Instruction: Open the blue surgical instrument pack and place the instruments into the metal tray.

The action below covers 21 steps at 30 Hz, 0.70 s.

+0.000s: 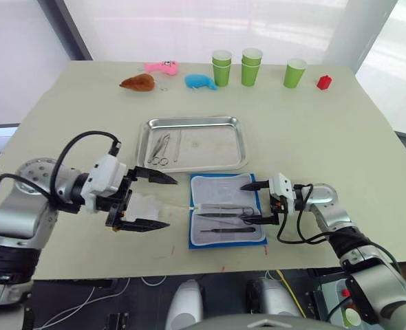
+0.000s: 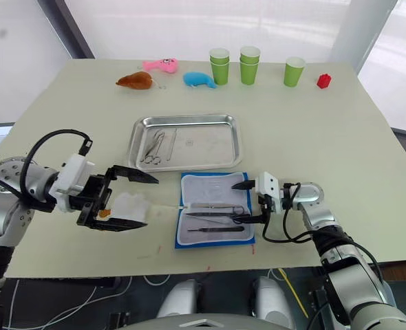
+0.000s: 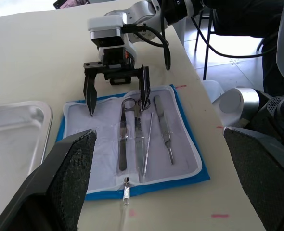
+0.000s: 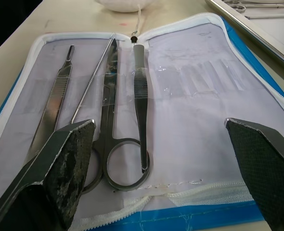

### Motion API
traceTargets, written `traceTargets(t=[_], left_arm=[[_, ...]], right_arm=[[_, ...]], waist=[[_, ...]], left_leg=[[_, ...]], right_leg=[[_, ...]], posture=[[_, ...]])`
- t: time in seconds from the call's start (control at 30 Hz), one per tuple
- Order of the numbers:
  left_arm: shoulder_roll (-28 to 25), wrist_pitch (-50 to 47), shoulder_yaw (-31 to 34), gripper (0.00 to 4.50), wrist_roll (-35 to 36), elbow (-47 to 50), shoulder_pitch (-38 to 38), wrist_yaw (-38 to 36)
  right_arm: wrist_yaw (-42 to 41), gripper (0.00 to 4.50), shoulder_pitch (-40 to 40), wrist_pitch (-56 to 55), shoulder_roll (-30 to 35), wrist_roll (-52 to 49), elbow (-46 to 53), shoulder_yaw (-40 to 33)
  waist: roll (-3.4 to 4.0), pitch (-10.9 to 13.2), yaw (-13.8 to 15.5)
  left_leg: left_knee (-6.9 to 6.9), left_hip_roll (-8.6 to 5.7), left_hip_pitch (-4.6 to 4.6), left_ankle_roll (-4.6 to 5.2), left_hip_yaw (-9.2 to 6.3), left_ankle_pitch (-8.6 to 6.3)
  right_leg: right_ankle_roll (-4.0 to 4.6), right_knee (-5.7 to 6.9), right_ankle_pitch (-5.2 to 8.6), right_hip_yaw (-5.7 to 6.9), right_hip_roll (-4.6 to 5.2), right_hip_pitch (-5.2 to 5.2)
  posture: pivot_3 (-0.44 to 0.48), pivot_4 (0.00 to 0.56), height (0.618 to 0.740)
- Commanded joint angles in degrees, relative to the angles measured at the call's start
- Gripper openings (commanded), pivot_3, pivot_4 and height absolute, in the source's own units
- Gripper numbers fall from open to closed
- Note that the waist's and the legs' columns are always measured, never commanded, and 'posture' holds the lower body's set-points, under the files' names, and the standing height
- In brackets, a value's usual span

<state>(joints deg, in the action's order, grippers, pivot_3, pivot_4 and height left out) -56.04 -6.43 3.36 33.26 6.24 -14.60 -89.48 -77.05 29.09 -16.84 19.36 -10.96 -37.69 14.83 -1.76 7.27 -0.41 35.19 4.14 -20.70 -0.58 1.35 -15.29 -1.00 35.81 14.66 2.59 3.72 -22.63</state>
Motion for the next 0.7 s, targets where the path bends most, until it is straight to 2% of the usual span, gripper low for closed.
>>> traceTargets(t=[0.03, 0.3, 0.47, 0.53, 0.6, 0.67, 0.7], left_arm=[[0.55, 1.76, -0.03, 4.47, -0.88, -0.4, -1.8, -1.45], [4.27, 2.19, -4.82, 4.47, -5.25, -5.09, -5.73, -0.74], [8.93, 5.05, -8.34, 4.47, -9.98, -10.03, -9.93, 1.27], [10.59, 5.39, -10.01, 3.96, -11.63, -12.22, -11.45, 1.22], [12.37, 7.43, -11.25, 3.21, -13.54, -14.72, -12.66, 1.45], [14.4, 10.3, -12.5, 2.65, -15.96, -17.55, -13.78, 2.41], [15.36, 11.81, -13.15, 2.65, -17.11, -19.05, -14.26, 2.55]], right_arm=[[-0.1, 4.5, -4.48, 2.26, 2.07, 6.37, -10.34, 3.45], [0.4, 4.5, -3.96, 1.66, 1.79, 6.55, -11.47, 3.31], [0.46, 4.5, -3.63, 1.45, 1.56, 6.48, -11.96, 3.22], [0.47, 4.5, -3.69, 1.44, 1.53, 6.41, -11.87, 3.17], [0.44, 4.5, -3.77, 1.43, 1.56, 6.33, -11.81, 3.1], [0.42, 4.5, -3.9, 1.42, 1.57, 6.25, -11.72, 3.06], [0.44, 4.5, -4.0, 1.39, 1.57, 6.23, -11.63, 3.05]], waist=[[0.0, 0.0, 0.06], [-0.01, -0.02, 0.21], [-0.04, -0.03, 0.37], [-0.05, -0.04, 0.34], [-0.05, -0.04, 0.35], [-0.05, -0.05, 0.34], [-0.03, -0.05, 0.39]], left_leg=[[0.01, 0.01, 0.0, 0.0, 0.01, 0.0], [0.13, 0.0, -0.02, 0.01, 0.11, 0.01], [0.22, 0.01, -0.02, 0.02, 0.08, 0.01], [0.24, 0.02, -0.01, 0.02, 0.08, 0.01], [0.27, 0.04, 0.0, 0.02, 0.04, 0.01], [0.28, 0.05, 0.0, 0.02, 0.01, 0.01], [0.28, 0.05, 0.0, 0.02, 0.01, 0.01]], right_leg=[[0.0, 0.0, 0.0, 0.01, -0.04, 0.01], [-0.01, 0.02, 0.0, -0.04, -0.13, 0.06], [0.0, 0.06, -0.02, -0.1, -0.25, 0.1], [0.03, 0.07, -0.04, -0.19, -0.35, 0.12], [0.07, 0.07, -0.07, -0.38, -0.54, 0.15], [0.1, 0.08, -0.08, -0.48, -0.64, 0.18], [0.11, 0.08, -0.08, -0.49, -0.65, 0.18]], posture=[[0.0, 0.15, 0.74], [0.0, 0.15, 0.74], [0.0, 0.15, 0.74], [0.0, 0.15, 0.74], [0.0, 0.15, 0.74], [0.0, 0.15, 0.74], [0.0, 0.15, 0.74]])
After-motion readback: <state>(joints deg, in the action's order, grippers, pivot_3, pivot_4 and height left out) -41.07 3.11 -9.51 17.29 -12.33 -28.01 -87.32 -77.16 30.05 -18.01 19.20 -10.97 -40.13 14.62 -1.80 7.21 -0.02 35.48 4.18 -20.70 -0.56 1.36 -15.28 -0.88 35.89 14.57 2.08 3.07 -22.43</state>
